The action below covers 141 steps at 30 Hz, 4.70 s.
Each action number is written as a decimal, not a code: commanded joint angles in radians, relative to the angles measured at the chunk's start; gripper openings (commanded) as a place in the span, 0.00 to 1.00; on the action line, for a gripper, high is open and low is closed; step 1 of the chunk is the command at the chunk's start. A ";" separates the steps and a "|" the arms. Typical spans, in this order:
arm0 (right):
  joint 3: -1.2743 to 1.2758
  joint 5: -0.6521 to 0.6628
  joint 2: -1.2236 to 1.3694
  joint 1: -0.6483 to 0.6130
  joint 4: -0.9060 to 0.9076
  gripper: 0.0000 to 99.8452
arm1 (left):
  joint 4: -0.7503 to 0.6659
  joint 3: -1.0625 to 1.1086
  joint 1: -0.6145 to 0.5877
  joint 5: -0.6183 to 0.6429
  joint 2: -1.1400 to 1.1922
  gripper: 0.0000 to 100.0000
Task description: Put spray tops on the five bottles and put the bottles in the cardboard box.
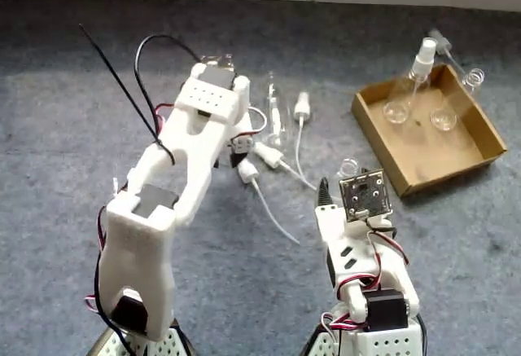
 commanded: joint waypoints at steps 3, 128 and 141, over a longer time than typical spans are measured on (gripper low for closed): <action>-0.007 0.006 -0.013 0.013 -0.021 0.16 | 0.002 -0.102 0.038 0.212 0.018 0.29; 0.255 0.120 -0.013 -0.438 -0.329 0.16 | -0.974 0.874 0.205 -0.497 -1.512 0.00; 0.255 0.120 -0.013 -0.438 -0.325 0.16 | -0.957 0.912 0.272 -0.499 -1.561 0.00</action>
